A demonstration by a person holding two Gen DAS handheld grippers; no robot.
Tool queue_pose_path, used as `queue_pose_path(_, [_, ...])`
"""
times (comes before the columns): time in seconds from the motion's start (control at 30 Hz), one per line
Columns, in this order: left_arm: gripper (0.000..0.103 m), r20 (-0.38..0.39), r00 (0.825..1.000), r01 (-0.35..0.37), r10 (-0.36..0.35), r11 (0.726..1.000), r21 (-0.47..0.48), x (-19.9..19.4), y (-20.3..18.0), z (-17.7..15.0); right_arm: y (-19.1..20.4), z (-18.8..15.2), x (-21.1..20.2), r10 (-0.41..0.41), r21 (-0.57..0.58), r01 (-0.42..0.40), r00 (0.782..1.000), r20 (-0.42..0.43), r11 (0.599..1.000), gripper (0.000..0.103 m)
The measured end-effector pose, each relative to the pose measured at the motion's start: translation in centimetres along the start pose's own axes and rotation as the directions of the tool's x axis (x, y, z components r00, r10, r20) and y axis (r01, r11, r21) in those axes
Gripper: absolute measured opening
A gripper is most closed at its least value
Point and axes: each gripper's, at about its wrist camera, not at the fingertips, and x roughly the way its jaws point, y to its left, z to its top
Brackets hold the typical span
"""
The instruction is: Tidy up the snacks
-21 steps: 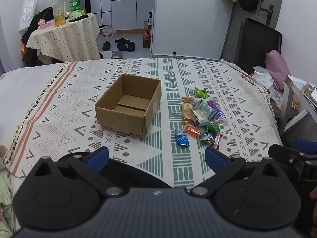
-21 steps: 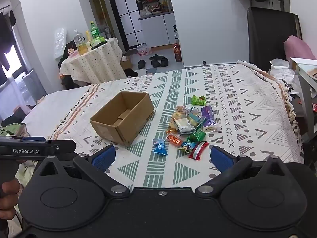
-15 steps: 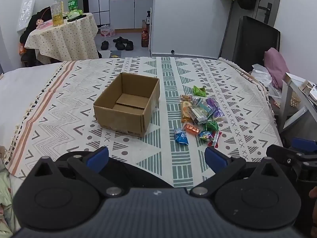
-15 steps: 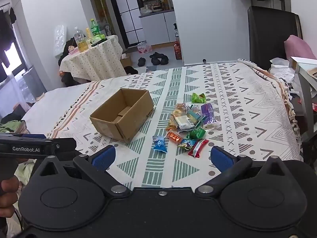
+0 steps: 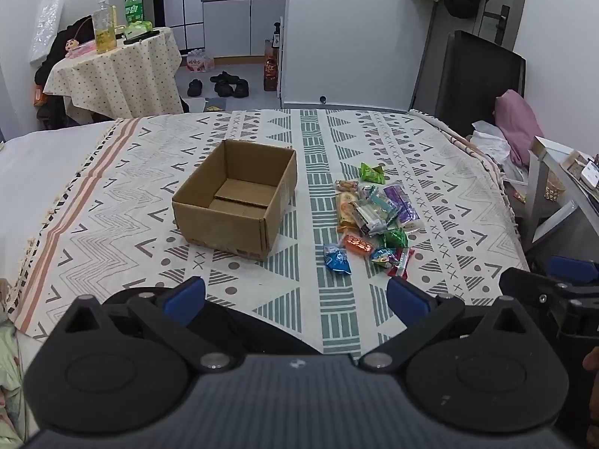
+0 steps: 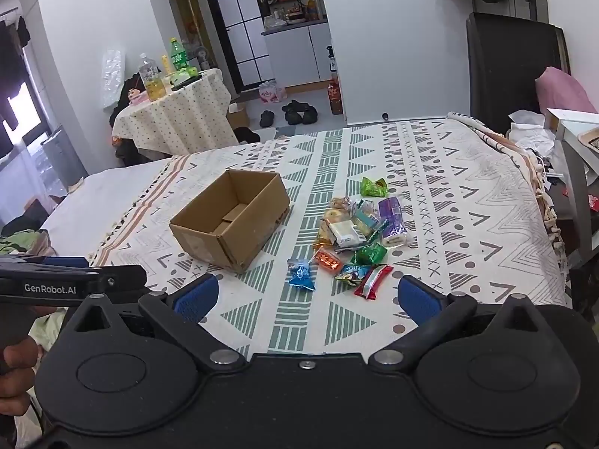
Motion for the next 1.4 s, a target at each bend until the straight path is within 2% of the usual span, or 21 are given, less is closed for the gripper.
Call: queue_pose_path(1.4, [0.103, 0.003, 1.0, 0.009, -0.01, 1.0, 0.006, -0.34, -0.6, 0.12, 0.3, 0.57, -0.35, -0.023, -0.049, 0.023, 1.0, 0.011, 0.999, 0.103])
